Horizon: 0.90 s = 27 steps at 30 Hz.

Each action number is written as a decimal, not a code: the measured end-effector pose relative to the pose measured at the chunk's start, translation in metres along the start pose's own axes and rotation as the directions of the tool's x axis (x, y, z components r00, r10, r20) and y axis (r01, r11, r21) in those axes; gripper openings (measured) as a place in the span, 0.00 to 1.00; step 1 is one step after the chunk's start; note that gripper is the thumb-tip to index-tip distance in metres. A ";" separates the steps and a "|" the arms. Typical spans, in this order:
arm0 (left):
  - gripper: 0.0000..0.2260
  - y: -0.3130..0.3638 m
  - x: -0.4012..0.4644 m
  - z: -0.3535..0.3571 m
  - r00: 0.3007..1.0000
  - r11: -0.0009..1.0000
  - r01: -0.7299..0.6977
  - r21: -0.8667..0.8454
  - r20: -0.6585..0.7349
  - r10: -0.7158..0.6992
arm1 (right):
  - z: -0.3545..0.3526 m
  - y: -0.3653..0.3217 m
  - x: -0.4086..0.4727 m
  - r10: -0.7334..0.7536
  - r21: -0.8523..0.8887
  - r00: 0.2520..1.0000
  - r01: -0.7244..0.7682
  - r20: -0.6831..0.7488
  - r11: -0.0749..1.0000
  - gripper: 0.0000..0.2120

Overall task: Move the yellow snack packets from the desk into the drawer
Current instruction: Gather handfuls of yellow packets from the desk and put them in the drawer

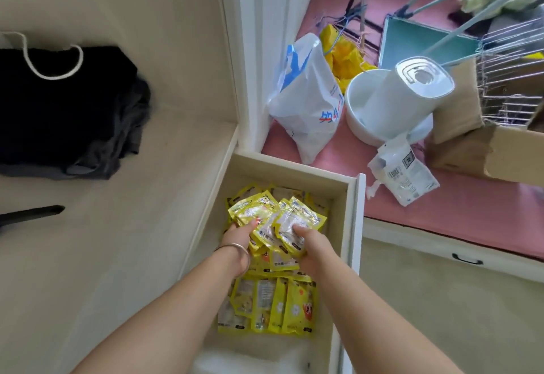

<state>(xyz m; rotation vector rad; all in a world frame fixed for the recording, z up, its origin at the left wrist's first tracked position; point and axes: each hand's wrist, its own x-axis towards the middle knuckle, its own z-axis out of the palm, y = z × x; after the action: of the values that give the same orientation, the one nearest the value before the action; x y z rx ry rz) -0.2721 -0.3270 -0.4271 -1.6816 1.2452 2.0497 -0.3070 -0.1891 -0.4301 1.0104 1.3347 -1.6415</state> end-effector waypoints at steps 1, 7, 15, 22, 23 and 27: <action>0.36 0.001 0.006 0.004 1.000 1.000 0.006 0.014 -0.009 -0.006 | 0.000 -0.002 0.008 0.006 -0.001 1.000 -0.006 -0.018 1.000 0.21; 0.34 -0.009 0.059 0.009 0.995 0.991 0.036 0.131 -0.094 -0.023 | -0.006 -0.005 0.052 0.002 0.054 0.969 0.011 -0.247 0.998 0.24; 0.10 -0.016 0.068 0.003 0.996 0.982 0.046 0.185 -0.088 -0.030 | 0.002 -0.002 0.047 -0.009 0.308 0.989 0.055 -0.147 0.950 0.23; 0.22 -0.006 0.030 -0.005 0.997 0.901 -0.020 0.433 -0.063 0.053 | 0.015 0.006 0.010 0.037 0.006 0.988 -0.036 -0.148 0.999 0.17; 0.22 -0.005 0.024 -0.007 0.997 0.903 -0.036 0.429 -0.048 0.062 | 0.017 0.006 0.002 0.038 -0.030 0.991 -0.042 -0.128 0.999 0.17; 0.15 0.007 -0.014 -0.010 0.997 0.946 -0.053 0.319 0.066 0.034 | 0.024 0.001 -0.030 0.000 -0.151 0.999 -0.006 -0.034 0.988 0.16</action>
<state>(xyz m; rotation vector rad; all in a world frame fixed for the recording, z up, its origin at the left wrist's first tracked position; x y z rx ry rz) -0.2647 -0.3340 -0.4114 -1.4452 1.5119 1.7855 -0.2970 -0.2107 -0.4002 0.9528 1.4560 -1.5018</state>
